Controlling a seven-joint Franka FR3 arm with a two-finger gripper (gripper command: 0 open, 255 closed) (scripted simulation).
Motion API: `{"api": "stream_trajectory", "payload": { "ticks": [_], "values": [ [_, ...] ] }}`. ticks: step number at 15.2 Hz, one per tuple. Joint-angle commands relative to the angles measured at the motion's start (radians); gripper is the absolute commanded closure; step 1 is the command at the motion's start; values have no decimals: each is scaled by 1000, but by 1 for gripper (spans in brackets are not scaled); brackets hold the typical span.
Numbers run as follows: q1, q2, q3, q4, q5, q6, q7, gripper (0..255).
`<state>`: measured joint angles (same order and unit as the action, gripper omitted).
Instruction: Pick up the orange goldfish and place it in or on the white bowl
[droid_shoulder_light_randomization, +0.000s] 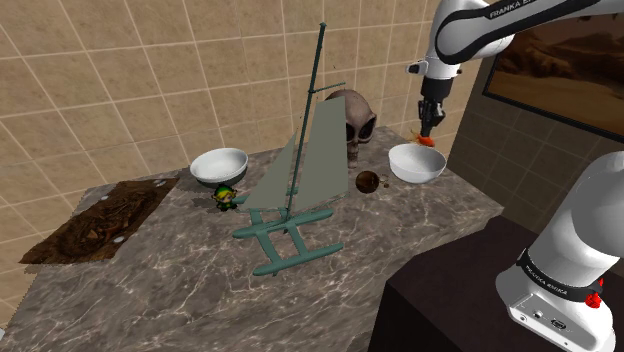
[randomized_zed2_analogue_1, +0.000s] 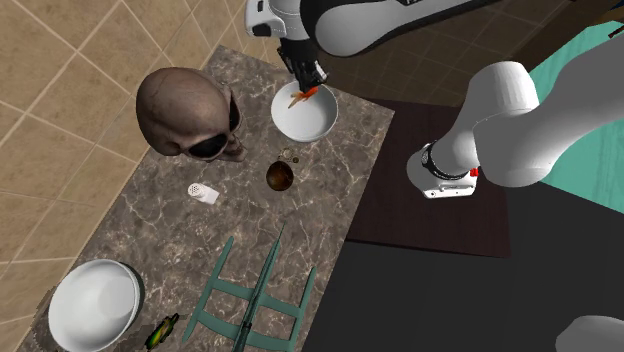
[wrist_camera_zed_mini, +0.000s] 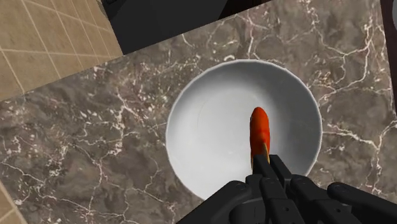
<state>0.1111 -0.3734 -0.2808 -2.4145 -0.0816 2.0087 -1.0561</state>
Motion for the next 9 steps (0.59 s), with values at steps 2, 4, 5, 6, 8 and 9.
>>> {"api": "stream_trajectory", "payload": {
  "ticks": [2,4,5,6,8,9],
  "values": [
    [1,14,-3,-29,1,44,-2,255],
    [1,26,-7,-47,2,73,-4,255],
    [1,33,-8,-56,2,88,-5,255],
    [1,39,-10,-64,3,103,-6,255],
    [2,53,-13,-80,5,133,-9,255],
    [2,61,-14,-88,6,148,-10,255]
  ]
}}
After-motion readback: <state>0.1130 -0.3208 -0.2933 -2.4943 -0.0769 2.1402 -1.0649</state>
